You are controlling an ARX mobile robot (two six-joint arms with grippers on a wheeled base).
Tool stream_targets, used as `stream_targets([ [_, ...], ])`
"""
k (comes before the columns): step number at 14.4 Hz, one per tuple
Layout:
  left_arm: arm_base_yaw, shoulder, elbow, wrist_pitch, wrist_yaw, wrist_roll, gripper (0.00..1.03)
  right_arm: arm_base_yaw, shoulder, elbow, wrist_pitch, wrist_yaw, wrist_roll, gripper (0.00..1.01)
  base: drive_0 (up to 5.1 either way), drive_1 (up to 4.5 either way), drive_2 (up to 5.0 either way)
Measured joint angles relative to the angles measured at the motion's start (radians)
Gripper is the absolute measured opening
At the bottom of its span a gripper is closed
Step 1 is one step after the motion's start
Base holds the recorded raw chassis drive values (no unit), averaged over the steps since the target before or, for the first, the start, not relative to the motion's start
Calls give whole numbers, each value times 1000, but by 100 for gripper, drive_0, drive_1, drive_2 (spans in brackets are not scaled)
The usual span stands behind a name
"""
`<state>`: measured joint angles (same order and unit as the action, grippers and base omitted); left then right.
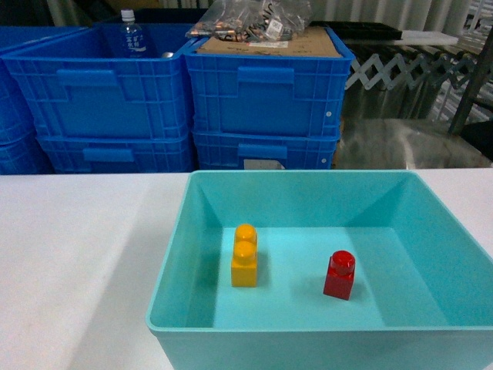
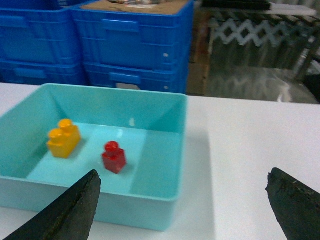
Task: Pick red block from blue box to shelf
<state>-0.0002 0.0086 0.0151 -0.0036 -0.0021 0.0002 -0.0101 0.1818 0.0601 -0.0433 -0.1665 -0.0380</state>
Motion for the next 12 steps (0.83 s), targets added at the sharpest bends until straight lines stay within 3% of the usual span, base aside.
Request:
stream_targets([
  [1, 0, 0, 0, -1, 2, 0, 98, 55, 99, 26, 66, 1, -1, 98, 0, 0, 0],
  [2, 0, 0, 0, 0, 1, 0, 98, 111, 243, 82, 146, 33, -7, 98, 0, 0, 0],
  [5, 0, 0, 0, 0, 1, 0, 98, 193, 693, 271, 268, 54, 13, 98, 0, 0, 0],
  [6, 0, 0, 0, 0, 1, 0, 98, 224, 839, 351, 263, 56, 27, 98, 0, 0, 0],
  [9, 0, 0, 0, 0, 1, 0, 98, 319, 1167, 576, 211, 140, 53, 98, 0, 0, 0],
  [12, 0, 0, 0, 0, 1, 0, 98, 399, 1425, 733, 186, 236, 106, 98, 0, 0, 0],
])
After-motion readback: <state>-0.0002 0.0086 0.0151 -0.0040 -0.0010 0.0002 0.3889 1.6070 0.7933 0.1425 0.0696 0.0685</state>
